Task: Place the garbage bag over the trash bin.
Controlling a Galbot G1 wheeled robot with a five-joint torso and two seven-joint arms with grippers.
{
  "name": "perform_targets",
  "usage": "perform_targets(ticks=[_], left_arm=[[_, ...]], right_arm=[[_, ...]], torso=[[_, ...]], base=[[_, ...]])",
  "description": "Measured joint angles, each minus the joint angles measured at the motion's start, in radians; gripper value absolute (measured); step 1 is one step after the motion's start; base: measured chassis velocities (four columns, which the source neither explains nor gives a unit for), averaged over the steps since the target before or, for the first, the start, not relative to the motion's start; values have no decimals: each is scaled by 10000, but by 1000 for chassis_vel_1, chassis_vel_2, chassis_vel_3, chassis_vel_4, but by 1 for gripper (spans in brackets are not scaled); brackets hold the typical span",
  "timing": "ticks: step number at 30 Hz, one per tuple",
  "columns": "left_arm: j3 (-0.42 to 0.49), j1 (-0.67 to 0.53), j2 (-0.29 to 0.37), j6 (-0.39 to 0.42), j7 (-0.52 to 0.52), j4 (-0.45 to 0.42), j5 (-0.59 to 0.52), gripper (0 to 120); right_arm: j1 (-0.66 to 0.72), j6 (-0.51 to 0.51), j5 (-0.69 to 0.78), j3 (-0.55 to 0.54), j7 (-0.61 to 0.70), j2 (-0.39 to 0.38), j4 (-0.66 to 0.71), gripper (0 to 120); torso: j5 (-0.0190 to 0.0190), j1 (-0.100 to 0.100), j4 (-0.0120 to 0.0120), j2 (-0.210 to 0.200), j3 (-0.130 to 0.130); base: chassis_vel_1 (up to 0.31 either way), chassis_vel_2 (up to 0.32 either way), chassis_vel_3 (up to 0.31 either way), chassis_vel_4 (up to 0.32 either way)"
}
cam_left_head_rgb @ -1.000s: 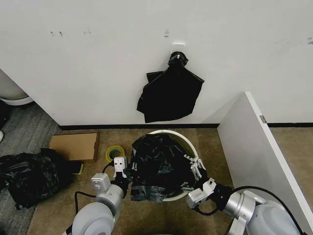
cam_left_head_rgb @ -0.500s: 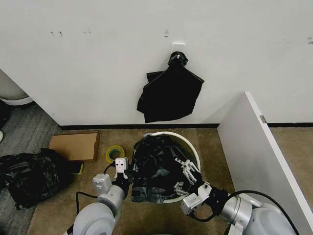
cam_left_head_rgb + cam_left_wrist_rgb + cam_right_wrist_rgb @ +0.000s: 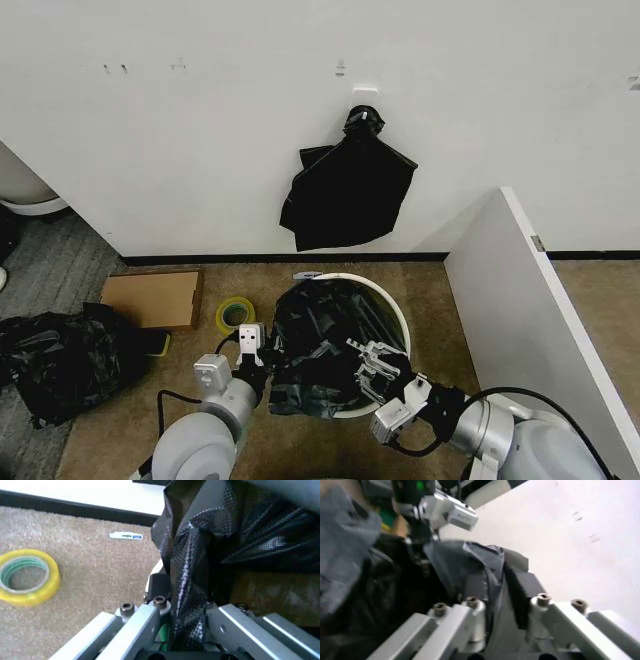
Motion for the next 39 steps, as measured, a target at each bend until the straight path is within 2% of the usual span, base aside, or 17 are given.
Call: perform_targets(ticks=[2,4,5,8,11,12,14,16,19,25,28,32,39], left_arm=[[167,-65,18,-55,166,104,494,0],[254,-109,32,-90,241,155,694,0],[341,-130,56,-146,377,208,1029,0],[425,-57,110,-262,645,283,1789,0],[434,85,160,-462,905,388,2501,0],[434,85,160,-462,905,388,2501,0],[427,155,169,-546,988,420,2727,0],[402,282,192,-728,1133,505,3147,0],[342,453,267,-1049,1304,600,3727,0],[140,679,319,-1535,1562,626,4377,0],[60,735,332,-1680,1646,648,4631,0],[-17,864,367,-2147,1947,717,5423,0],[-142,1011,415,-2735,2306,785,6145,0]], right_arm=[[-56,-414,1484,-79,-305,-164,117,0],[-77,-599,2058,-80,-344,-207,175,0],[-72,-890,3002,-78,-354,-278,260,0],[57,-1658,5139,-17,-272,-462,508,0],[240,-2631,7458,90,112,-644,810,0],[240,-2631,7458,90,112,-644,810,0],[427,-3174,8662,120,438,-695,928,0],[898,-4020,10522,139,1036,-700,1018,0],[1467,-4805,12190,182,1667,-696,1014,0],[2050,-5944,13857,264,2711,-658,871,0],[2142,-6366,14229,286,3000,-637,832,0],[2356,-7306,15283,300,3817,-538,805,0],[2402,-7831,15682,403,4244,-567,520,0]], torso=[[-2,0,0,0,0],[-1,0,0,0,0],[-2,0,-6,0,0],[0,0,0,0,0],[-3,0,0,0,0],[-3,0,0,0,0],[-2,0,0,0,0],[-2,0,-2,0,0],[-1,0,2,0,0],[-1,0,-1,0,0],[-2,0,-1,0,0],[-1,0,-1,0,0],[-2,0,-2,0,0]], base=[[0,0,0,0],[0,0,0,0],[0,0,0,0],[0,0,0,0],[0,0,0,0],[0,0,0,0],[0,0,0,0],[0,0,0,0],[0,0,0,0],[0,0,0,0],[0,0,0,0],[0,0,0,0],[0,0,0,0]])
